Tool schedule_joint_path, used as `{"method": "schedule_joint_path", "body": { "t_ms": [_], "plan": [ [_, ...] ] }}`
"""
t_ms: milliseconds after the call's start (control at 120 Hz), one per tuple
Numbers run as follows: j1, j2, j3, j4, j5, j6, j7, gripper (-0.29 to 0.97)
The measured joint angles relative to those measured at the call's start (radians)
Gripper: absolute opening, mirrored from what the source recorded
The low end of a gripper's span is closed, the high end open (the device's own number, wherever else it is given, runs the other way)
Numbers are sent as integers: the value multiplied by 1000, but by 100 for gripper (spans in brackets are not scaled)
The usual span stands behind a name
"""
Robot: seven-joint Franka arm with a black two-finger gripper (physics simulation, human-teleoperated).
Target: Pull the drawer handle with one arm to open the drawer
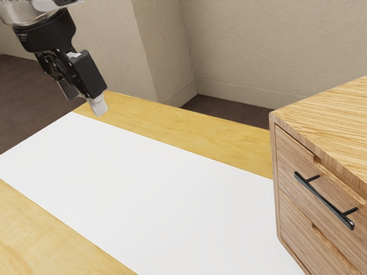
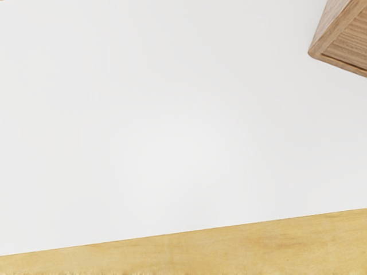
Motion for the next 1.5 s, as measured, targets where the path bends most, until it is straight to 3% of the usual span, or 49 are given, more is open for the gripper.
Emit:
{"method": "schedule_joint_path", "body": {
  "t_ms": [250,450,567,683,892,1500],
  "plan": [
    [-1,-4,-15,-10,-12,-46,74,68],
    [-1,-20,-15,-9,-59,-103,323,68],
    [0,-60,-108,-13,-55,-102,475,68],
    [5,-160,-176,-110,-55,-89,599,68],
    [-6,-256,-322,-301,-38,68,789,68],
    [-14,-221,-432,-448,-40,481,1094,68]
  ]
}}
